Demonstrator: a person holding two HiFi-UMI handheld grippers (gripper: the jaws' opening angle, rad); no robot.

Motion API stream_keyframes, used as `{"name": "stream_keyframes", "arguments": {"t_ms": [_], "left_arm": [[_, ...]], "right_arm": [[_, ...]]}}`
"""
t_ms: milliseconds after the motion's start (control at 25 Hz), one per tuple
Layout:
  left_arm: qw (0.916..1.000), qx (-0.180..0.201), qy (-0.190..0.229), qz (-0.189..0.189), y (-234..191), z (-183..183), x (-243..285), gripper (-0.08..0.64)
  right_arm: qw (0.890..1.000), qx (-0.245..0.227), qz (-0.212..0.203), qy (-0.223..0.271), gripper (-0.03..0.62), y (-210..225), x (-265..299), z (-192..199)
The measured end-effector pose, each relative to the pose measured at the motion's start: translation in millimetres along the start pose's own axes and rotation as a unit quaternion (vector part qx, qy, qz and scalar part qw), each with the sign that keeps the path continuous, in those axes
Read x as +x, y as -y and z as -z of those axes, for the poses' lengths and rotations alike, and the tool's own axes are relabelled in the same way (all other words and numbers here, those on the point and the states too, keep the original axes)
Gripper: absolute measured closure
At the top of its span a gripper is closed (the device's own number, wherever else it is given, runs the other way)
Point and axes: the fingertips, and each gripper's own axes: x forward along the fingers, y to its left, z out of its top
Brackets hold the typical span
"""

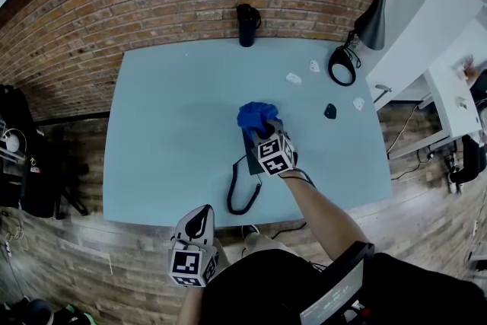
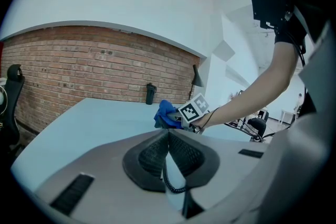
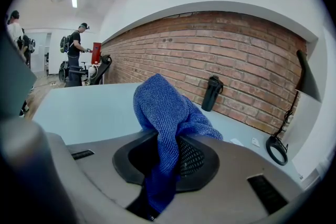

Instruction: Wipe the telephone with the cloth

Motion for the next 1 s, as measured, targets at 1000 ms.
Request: {"name": "stream_keyframes", "arguments": {"t_ms": [1000], "left_arm": [[1.0,0.002,-0.002,0.007,5,1,5,0.541]], "right_arm": [[1.0,0.003,-0.003,-0.003,0.515,-12,-10,13]]}}
